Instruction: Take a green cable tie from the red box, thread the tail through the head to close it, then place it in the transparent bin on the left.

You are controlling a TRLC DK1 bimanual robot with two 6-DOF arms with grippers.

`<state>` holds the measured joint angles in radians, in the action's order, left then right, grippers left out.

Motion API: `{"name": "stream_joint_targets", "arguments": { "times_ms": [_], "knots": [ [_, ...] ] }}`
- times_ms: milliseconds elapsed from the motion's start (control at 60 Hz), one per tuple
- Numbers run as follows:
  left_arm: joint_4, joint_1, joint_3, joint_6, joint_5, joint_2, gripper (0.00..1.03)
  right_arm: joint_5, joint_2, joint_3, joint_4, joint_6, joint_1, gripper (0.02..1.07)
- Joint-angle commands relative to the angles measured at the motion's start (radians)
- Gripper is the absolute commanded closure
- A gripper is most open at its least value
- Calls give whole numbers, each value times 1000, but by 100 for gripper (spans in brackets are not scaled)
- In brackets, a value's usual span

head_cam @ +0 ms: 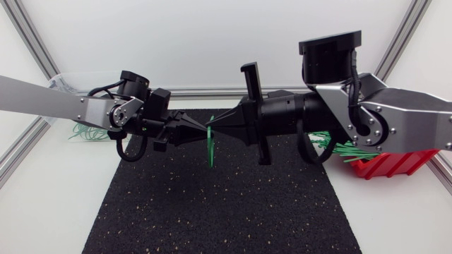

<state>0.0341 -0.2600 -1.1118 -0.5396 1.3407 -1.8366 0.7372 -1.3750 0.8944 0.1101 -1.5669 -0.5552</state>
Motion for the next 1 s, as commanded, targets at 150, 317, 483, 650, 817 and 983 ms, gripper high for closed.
{"name": "stream_joint_targets", "arguments": {
  "times_ms": [150, 317, 483, 650, 817, 983],
  "knots": [
    [-461, -25, 165, 271, -117, 28, 100, 10, 14, -28, 16, 16, -12, 102],
    [-704, -45, 176, 527, -144, -27, 100, -1, -9, -12, 17, 16, -15, 102],
    [-714, -48, 144, 632, -140, -73, 100, -5, -27, 26, -26, -8, -6, 102],
    [-744, -31, 132, 714, -138, -66, 100, -15, -25, 37, -38, -38, 6, 102],
    [-769, -39, 119, 779, -140, -62, 100, -16, -38, 61, -59, -53, 17, 102],
    [-780, -27, 121, 808, -140, -59, 100, -7, -59, 94, -76, -82, 40, 102]
  ]
}}
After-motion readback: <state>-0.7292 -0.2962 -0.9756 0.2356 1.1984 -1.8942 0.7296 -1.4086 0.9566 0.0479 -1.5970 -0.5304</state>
